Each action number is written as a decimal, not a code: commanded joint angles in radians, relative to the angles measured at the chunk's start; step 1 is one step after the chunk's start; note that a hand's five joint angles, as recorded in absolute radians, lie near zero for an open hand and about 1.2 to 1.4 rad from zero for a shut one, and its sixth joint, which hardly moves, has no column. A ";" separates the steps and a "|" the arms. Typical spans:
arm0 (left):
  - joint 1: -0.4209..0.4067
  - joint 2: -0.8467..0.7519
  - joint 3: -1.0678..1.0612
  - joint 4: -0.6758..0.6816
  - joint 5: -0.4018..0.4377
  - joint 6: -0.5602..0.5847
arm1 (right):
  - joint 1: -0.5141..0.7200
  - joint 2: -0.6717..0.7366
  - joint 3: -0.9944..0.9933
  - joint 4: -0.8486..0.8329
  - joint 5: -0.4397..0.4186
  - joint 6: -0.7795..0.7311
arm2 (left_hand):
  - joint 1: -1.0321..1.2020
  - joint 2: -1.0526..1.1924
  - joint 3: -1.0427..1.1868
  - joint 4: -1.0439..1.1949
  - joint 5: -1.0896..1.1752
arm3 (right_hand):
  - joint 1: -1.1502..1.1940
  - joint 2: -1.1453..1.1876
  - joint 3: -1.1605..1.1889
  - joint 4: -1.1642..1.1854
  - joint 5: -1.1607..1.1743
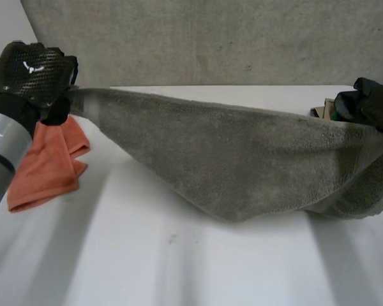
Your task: Fold the laundry.
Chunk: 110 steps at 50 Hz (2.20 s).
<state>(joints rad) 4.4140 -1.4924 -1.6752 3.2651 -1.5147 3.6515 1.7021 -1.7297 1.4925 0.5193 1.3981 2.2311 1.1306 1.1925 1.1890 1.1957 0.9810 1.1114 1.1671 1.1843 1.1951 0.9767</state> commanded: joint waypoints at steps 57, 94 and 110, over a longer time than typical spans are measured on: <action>-0.001 -0.689 0.083 0.521 -0.059 0.180 | 0.189 0.803 -0.147 -0.754 0.144 0.108 | 0.266 0.204 0.207 0.201 0.241 | 0.285 0.229 0.212 0.201 0.245; -0.061 -0.414 -0.045 -0.026 -0.076 0.320 | 0.017 0.521 0.143 -0.488 0.108 -0.068 | 0.266 0.204 0.207 0.201 0.241 | 0.285 0.229 0.212 0.201 0.245; -0.097 -0.822 0.377 0.169 -0.318 0.269 | 0.109 0.886 -0.164 -0.903 0.125 -0.074 | 0.266 0.204 0.207 0.201 0.241 | 0.285 0.229 0.212 0.201 0.245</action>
<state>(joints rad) 4.3237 -2.2032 -1.4201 3.4168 -1.8029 3.9117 1.7997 -0.9397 1.4310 -0.3080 1.5191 2.1637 1.1306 1.1972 1.1941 1.2003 0.9881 1.1114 1.1671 1.1894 1.1966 0.9848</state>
